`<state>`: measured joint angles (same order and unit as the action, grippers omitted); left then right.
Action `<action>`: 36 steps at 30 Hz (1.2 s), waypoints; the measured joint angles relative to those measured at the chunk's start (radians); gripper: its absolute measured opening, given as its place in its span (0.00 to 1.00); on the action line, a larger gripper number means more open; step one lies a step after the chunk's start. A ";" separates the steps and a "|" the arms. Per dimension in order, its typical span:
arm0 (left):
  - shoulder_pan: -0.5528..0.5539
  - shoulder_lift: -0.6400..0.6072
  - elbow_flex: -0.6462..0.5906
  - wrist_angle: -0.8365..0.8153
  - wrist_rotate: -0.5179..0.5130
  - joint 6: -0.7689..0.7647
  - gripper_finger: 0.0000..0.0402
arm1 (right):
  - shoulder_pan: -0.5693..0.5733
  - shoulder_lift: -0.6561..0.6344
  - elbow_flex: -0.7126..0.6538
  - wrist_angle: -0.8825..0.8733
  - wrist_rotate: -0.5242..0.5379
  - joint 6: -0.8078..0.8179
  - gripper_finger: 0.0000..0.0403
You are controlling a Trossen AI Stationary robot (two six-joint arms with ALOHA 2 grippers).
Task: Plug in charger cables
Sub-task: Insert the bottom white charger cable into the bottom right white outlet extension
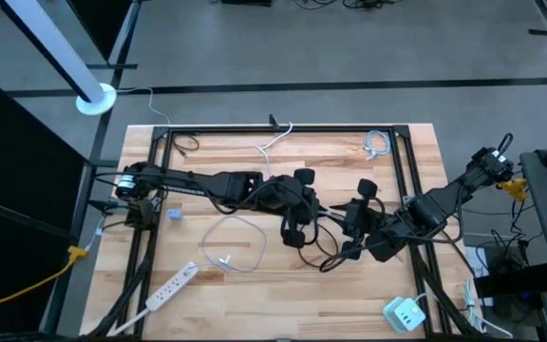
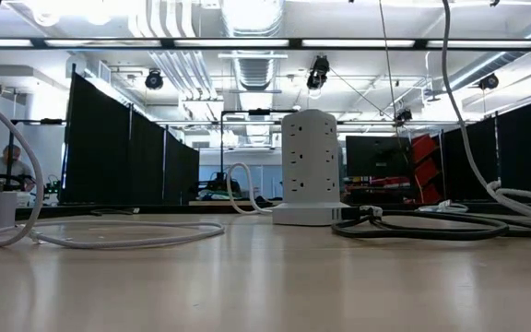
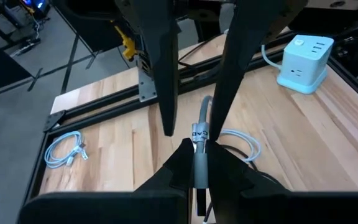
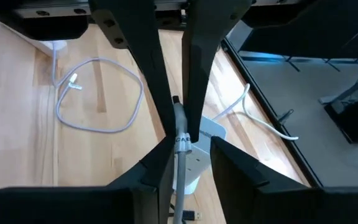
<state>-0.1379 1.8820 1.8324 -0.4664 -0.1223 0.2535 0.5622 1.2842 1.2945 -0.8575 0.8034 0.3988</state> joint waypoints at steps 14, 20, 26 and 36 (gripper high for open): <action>0.000 -0.002 0.000 -0.009 -0.001 -0.023 0.04 | -0.039 0.000 -0.002 -0.001 -0.096 -0.001 0.02; 0.000 -0.003 0.000 -0.028 0.000 -0.053 0.05 | -0.039 0.000 -0.001 0.002 -0.098 0.000 0.01; -0.001 -0.041 0.001 -0.114 -0.005 -0.036 0.23 | -0.037 -0.020 0.008 -0.005 -0.144 -0.006 0.00; 0.000 -0.167 0.001 -0.221 -0.025 -0.149 0.49 | -0.037 -0.069 0.009 -0.093 -0.365 -0.006 0.00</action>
<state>-0.1378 1.7148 1.8336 -0.6869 -0.1474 0.1042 0.5255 1.2157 1.3033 -0.9504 0.4380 0.3925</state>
